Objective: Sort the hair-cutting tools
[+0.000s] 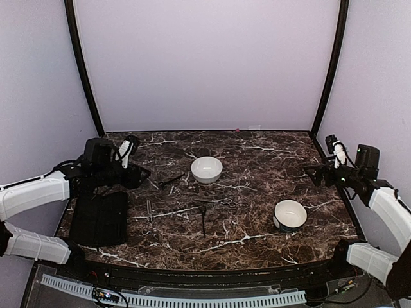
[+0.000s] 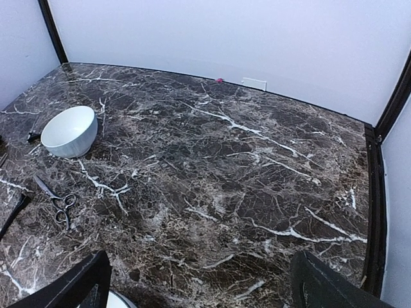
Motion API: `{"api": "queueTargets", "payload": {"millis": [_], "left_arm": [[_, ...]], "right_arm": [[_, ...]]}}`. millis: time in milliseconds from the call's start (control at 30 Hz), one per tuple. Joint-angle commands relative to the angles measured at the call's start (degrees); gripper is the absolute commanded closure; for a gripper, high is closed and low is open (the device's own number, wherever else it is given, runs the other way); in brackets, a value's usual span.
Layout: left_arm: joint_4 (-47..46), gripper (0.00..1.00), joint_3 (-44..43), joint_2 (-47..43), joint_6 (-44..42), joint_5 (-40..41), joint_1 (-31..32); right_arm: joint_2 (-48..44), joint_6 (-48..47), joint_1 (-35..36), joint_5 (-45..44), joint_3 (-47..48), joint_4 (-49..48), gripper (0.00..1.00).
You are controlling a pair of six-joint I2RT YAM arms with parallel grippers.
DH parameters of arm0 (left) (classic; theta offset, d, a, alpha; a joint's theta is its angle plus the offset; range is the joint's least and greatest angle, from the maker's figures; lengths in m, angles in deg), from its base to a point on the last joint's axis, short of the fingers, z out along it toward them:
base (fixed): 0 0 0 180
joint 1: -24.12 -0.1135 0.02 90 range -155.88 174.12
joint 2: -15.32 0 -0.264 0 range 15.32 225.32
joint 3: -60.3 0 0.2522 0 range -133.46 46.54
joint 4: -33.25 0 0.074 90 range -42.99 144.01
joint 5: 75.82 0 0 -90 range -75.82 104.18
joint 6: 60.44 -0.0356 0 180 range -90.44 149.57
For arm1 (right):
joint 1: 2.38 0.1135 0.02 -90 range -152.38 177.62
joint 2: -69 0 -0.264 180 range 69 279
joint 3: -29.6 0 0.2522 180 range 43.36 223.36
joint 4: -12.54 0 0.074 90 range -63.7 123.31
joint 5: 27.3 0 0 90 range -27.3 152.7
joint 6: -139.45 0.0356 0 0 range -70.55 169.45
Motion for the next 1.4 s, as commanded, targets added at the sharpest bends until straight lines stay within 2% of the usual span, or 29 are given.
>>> {"api": "queueTargets", "payload": {"millis": [0,167,300,433,567,667,867,1000,1167,1300,1367], "left_arm": [[14.49,0.45,-9.7,2.32,9.98,3.66,1.96],[37.74,0.38,-22.43,7.8,20.1,15.67,2.28],[44.22,0.37,-23.11,9.92,25.93,14.59,2.29],[44.54,0.42,-19.56,11.31,28.93,12.65,2.3],[45.75,0.51,-17.79,13.73,31.62,11.52,2.29],[46.7,0.56,-17.22,15.81,32.47,13.01,2.27],[44.46,0.65,-15.81,20.59,31.93,13.8,1.93],[40.53,0.71,-15.89,22.67,30.69,10.92,1.61],[41.21,0.7,-18.2,26.0,31.18,10.91,1.58],[40.87,0.73,-19.28,28.46,30.38,9.55,2.3],[40.11,0.68,-20.25,28.06,29.33,8.69,4.27]], "right_arm": [[0.56,-2.22,-0.38,3.22,0.91,-0.12,0.03],[1.91,-2.7,1.25,0.73,5.6,3.52,0.06],[7.01,-6.12,6.65,-4.96,13.39,11.65,0.07],[15.41,-7.23,11.9,-8.93,21.02,18.99,0.07],[20.61,-8.62,18.25,-11.75,23.81,19.84,0.06],[22.58,-9.33,22.6,-10.56,24.54,20.29,0.06],[23.52,-9.45,24.02,-7.53,26.05,22.13,0.06],[22.61,-10.04,25.01,-7.42,25.54,22.55,0.07],[20.39,-10.22,25.32,-7.31,23.65,22.26,0.07],[18.56,-10.31,25.33,-7.24,22.49,22.18,0.07],[18.01,-10.39,25.34,-7.23,21.87,21.78,0.07]]}}
